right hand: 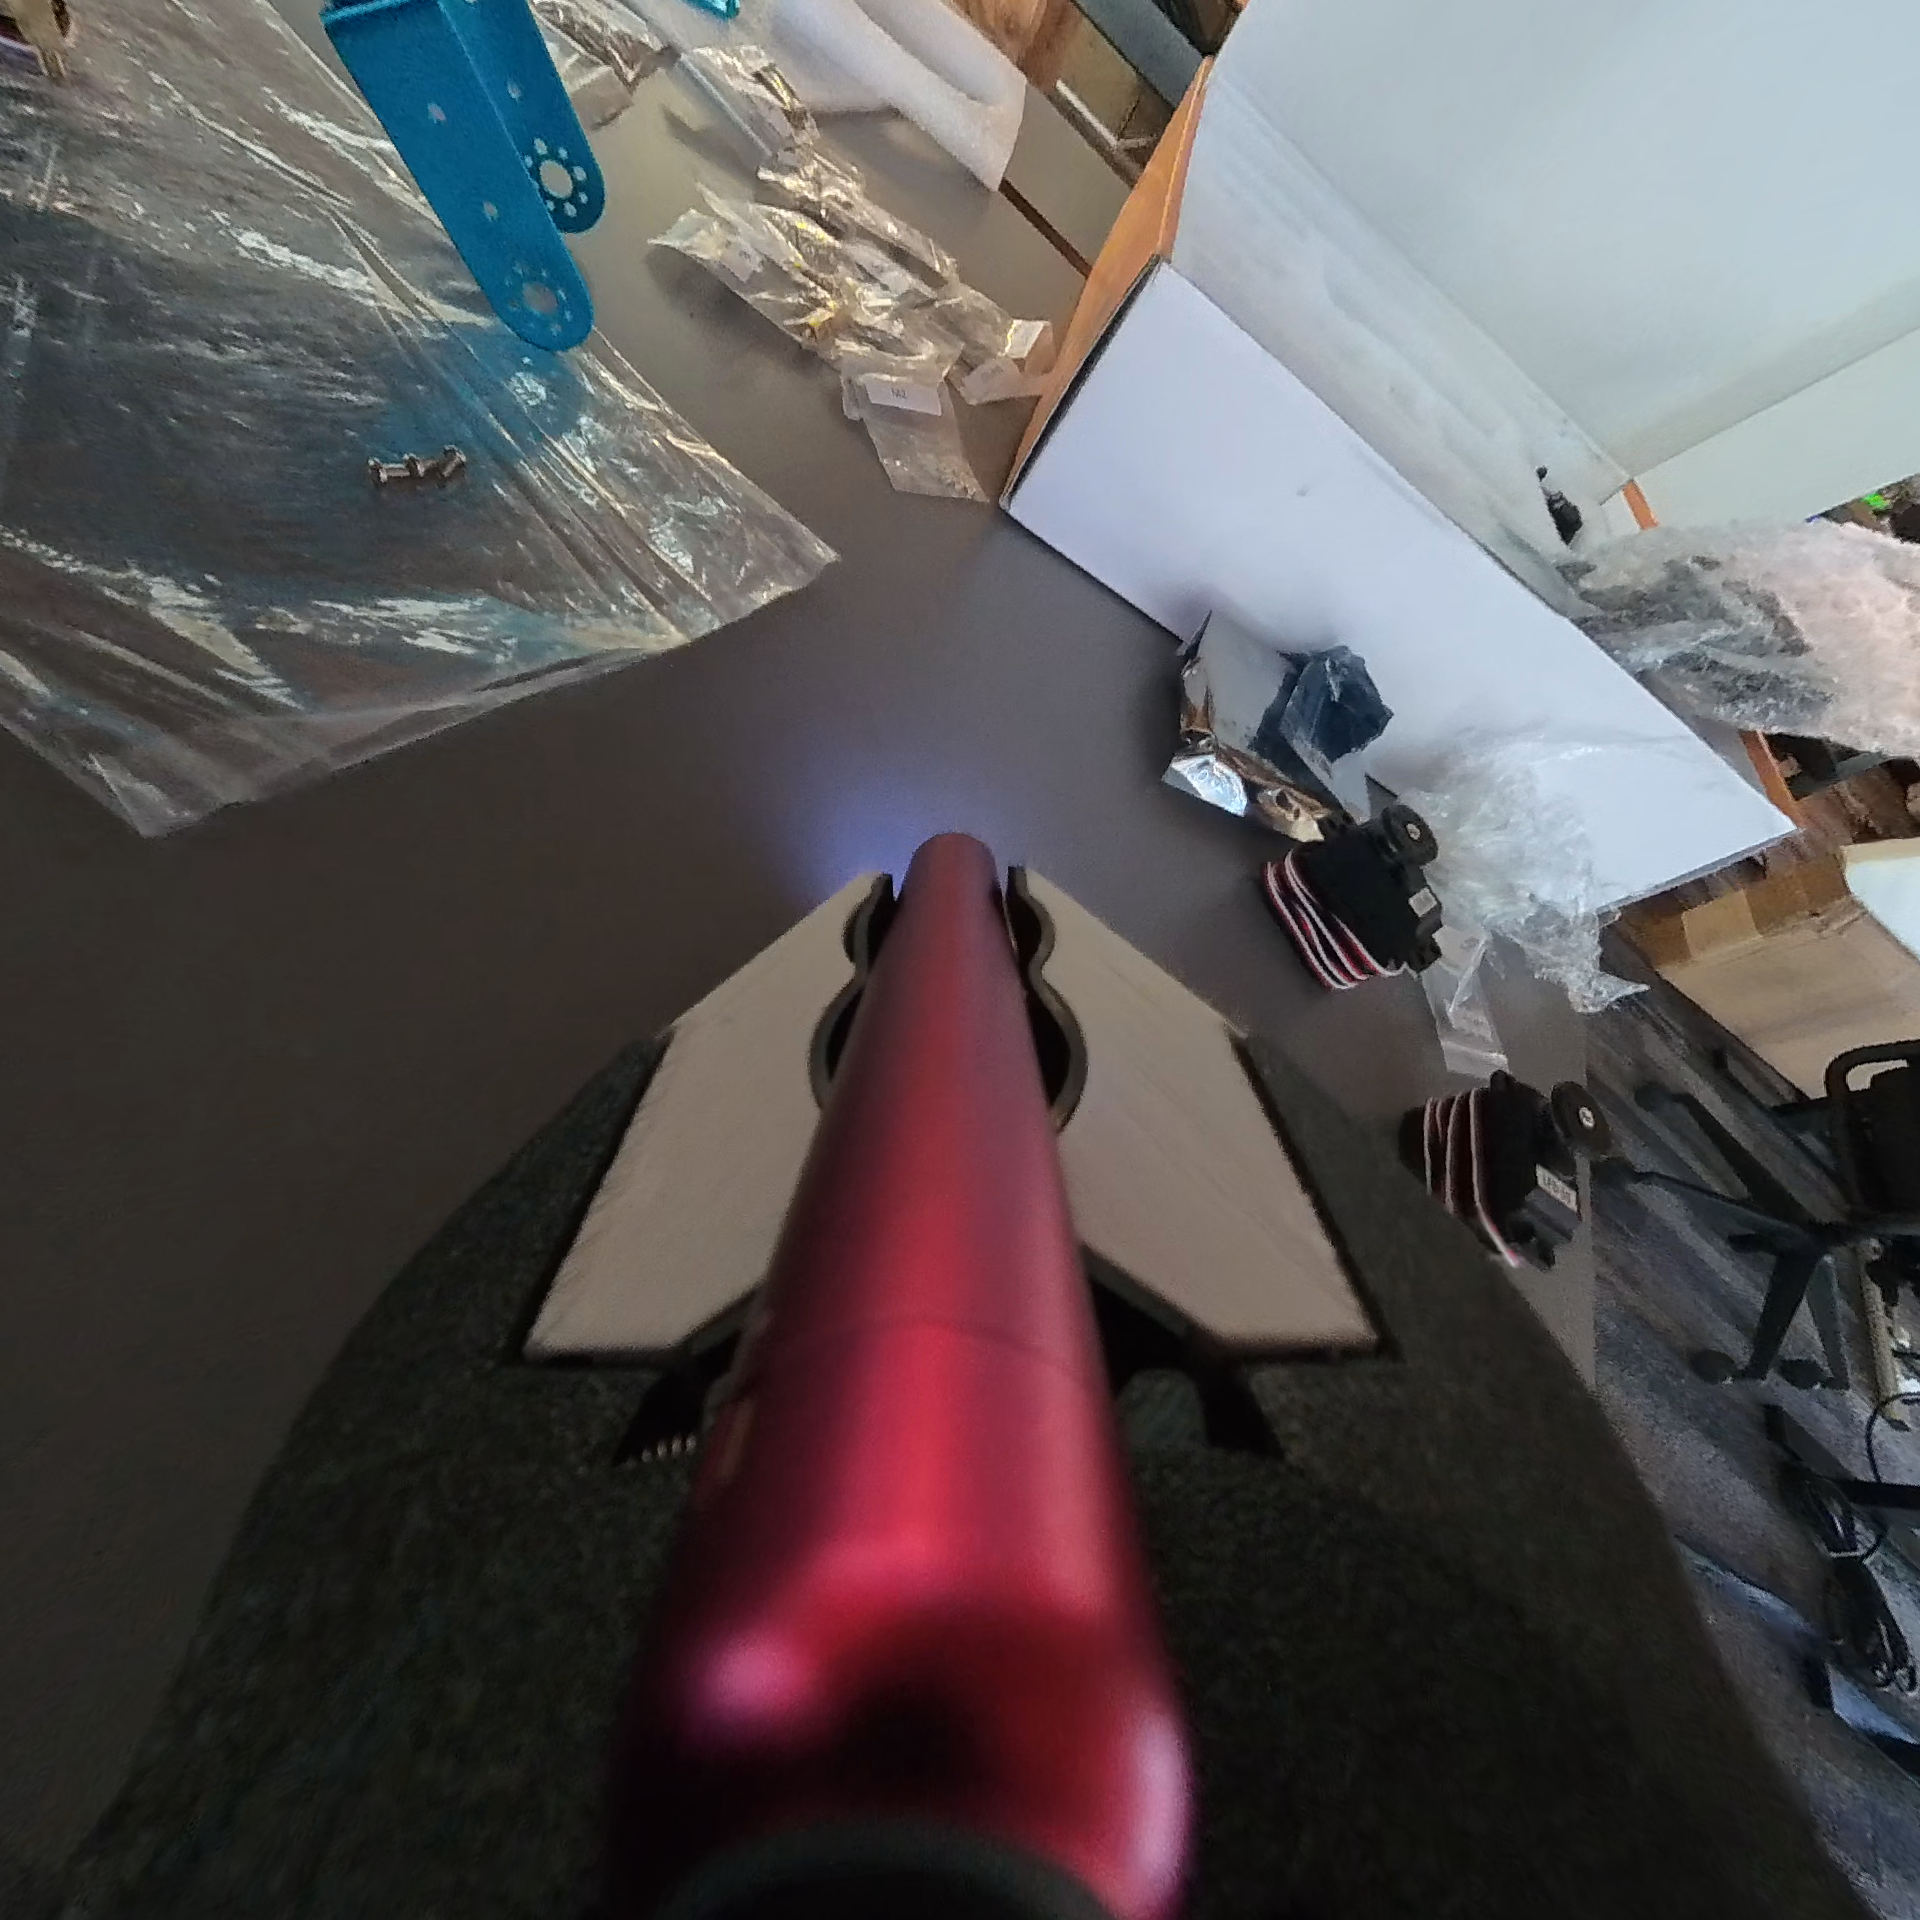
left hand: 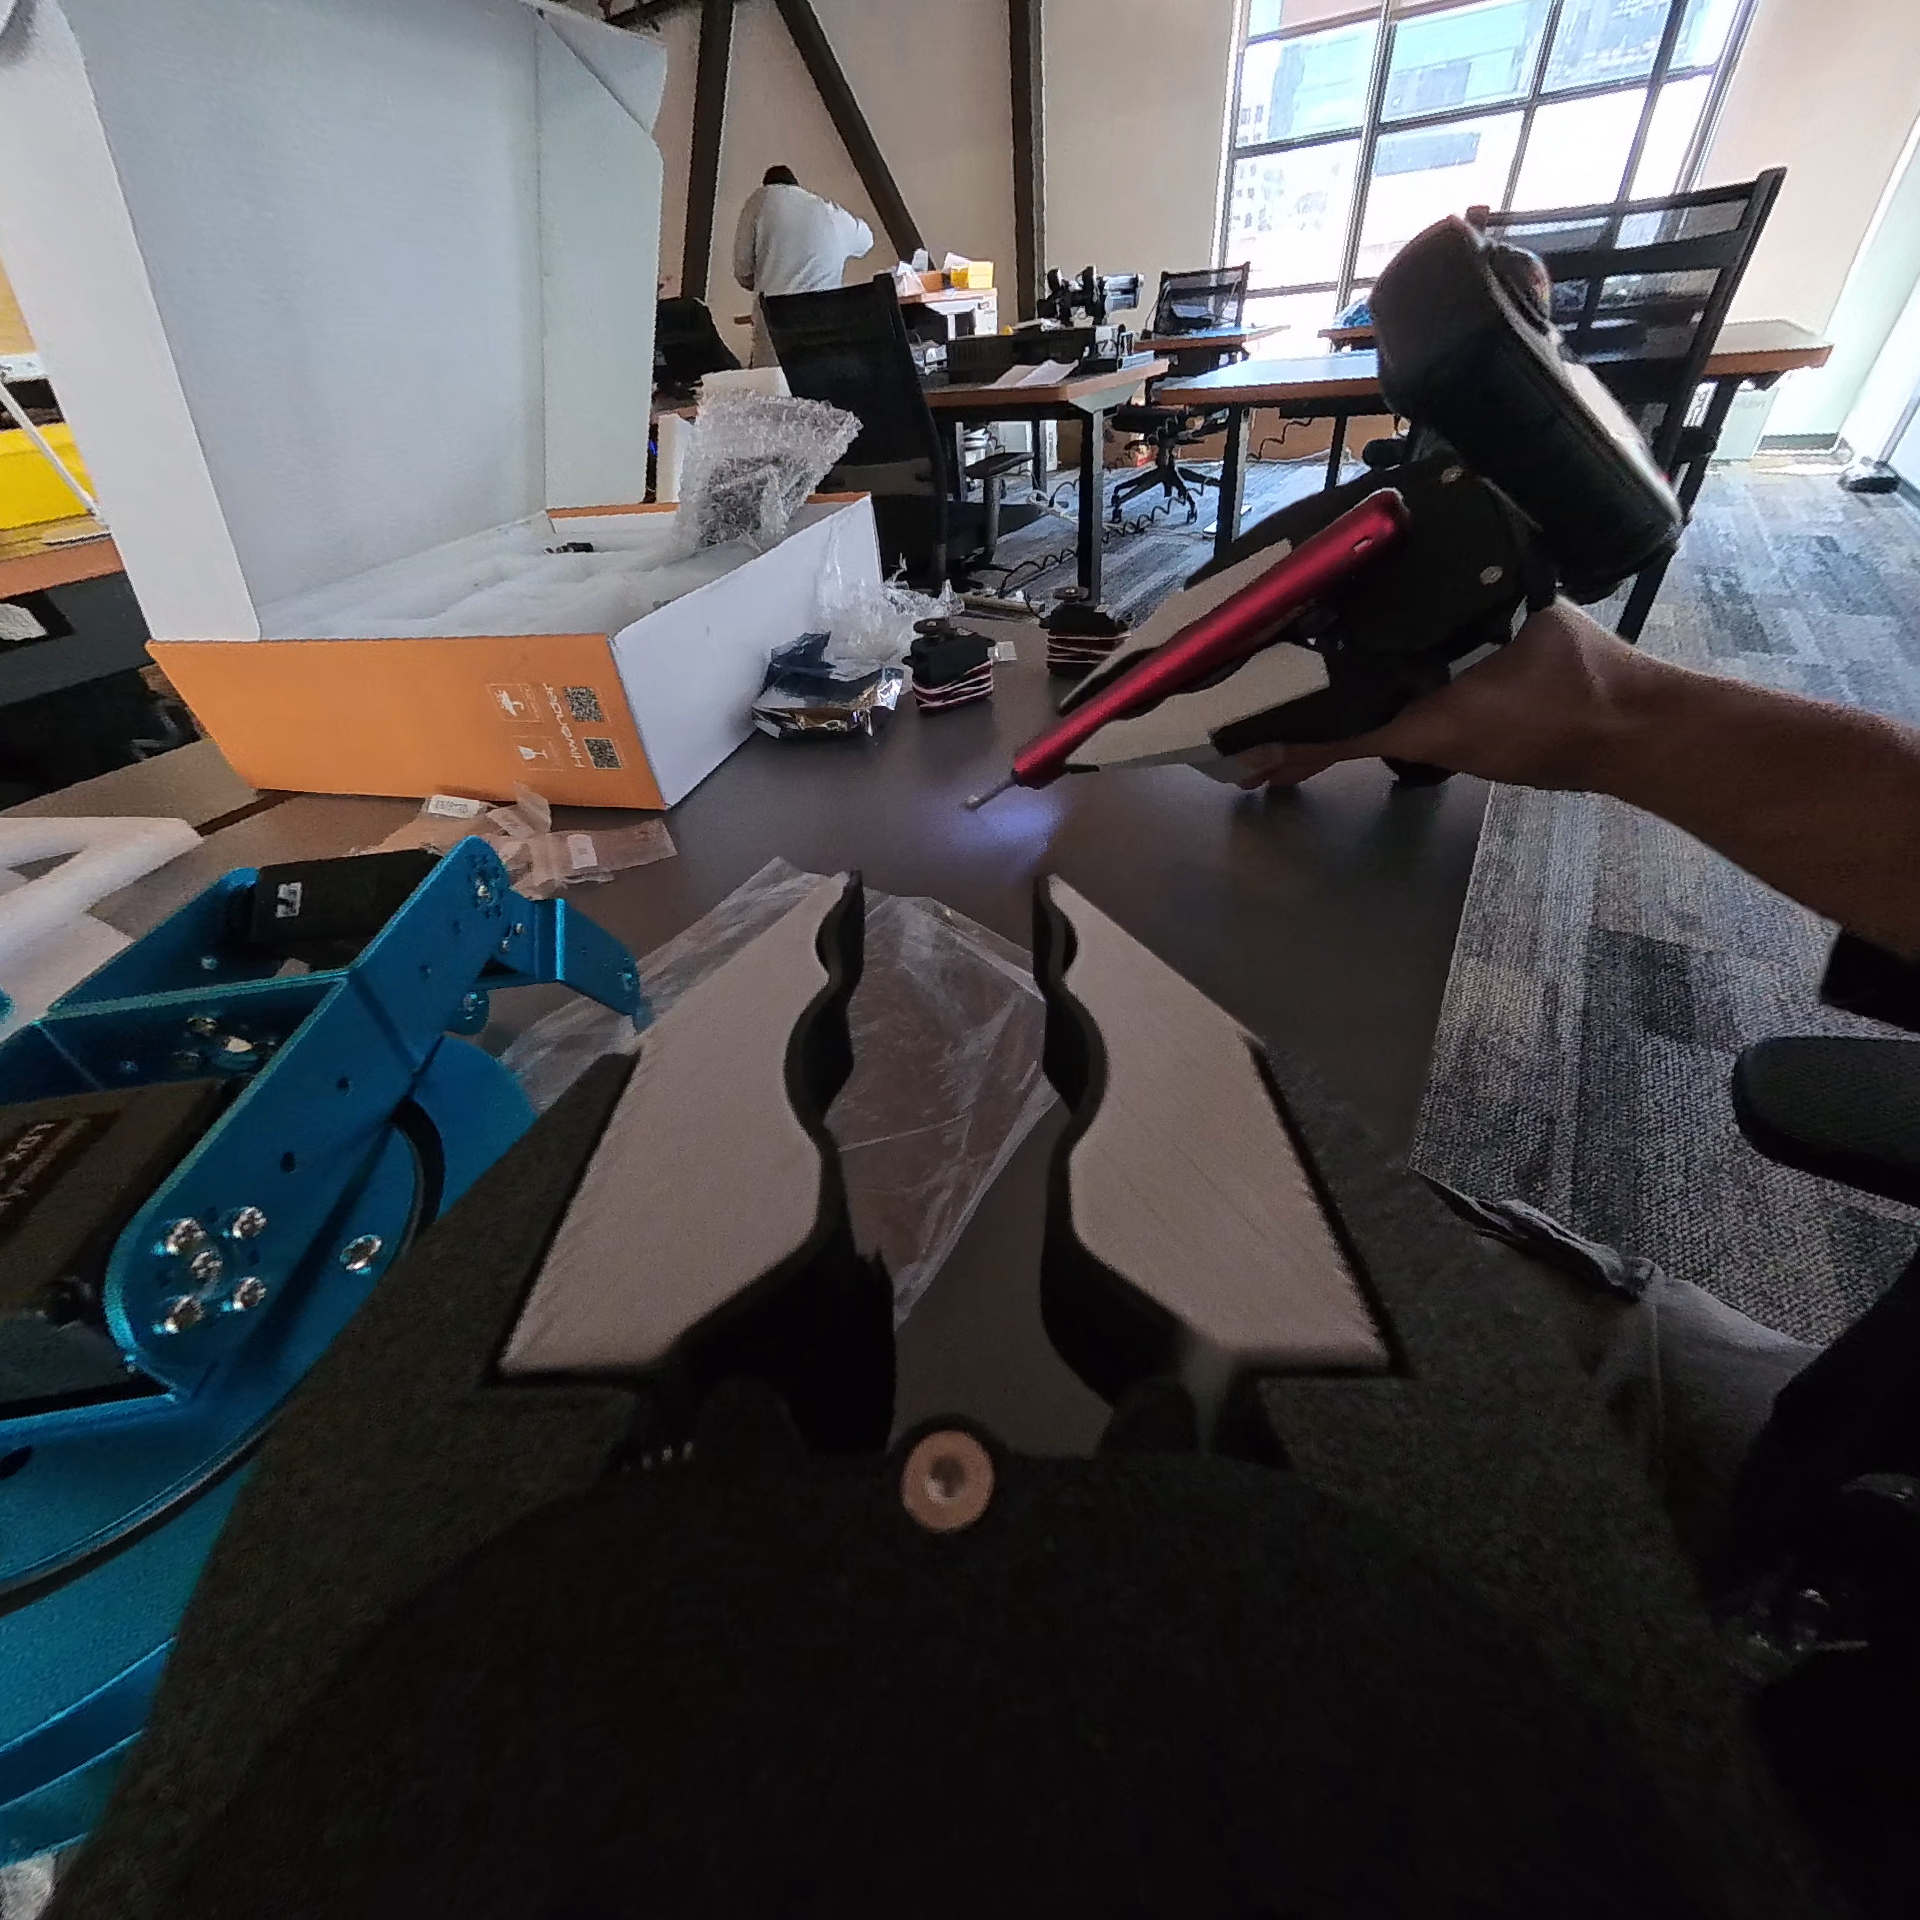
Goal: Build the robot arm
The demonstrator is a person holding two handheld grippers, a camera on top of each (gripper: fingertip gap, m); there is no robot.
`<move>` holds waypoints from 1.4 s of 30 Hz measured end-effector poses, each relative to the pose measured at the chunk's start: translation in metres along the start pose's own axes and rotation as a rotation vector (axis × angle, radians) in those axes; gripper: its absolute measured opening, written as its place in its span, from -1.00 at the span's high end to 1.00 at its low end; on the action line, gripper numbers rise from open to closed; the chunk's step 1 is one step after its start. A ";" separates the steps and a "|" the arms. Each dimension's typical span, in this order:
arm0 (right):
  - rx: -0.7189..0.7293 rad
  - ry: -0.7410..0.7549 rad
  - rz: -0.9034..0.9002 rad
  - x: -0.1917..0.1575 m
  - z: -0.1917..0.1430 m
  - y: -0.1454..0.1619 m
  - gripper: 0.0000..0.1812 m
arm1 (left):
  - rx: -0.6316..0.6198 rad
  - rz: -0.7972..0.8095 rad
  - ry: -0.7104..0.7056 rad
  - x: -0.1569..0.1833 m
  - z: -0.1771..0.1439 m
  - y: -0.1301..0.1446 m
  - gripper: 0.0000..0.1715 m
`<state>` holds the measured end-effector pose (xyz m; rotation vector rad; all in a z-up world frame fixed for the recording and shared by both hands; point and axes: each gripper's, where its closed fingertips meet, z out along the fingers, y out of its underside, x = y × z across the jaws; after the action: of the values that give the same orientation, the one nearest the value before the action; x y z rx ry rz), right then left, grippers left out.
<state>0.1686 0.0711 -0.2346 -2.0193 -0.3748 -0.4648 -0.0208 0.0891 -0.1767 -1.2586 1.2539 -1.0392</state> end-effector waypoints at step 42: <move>0.416 -0.531 0.393 -0.059 -0.070 -0.090 0.77 | -0.206 0.421 -0.034 0.002 0.064 0.026 0.67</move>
<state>0.0647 0.0463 -0.1633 -1.7205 -0.3453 0.3780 0.0403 0.0946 -0.2088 -1.0917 1.5463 -0.5955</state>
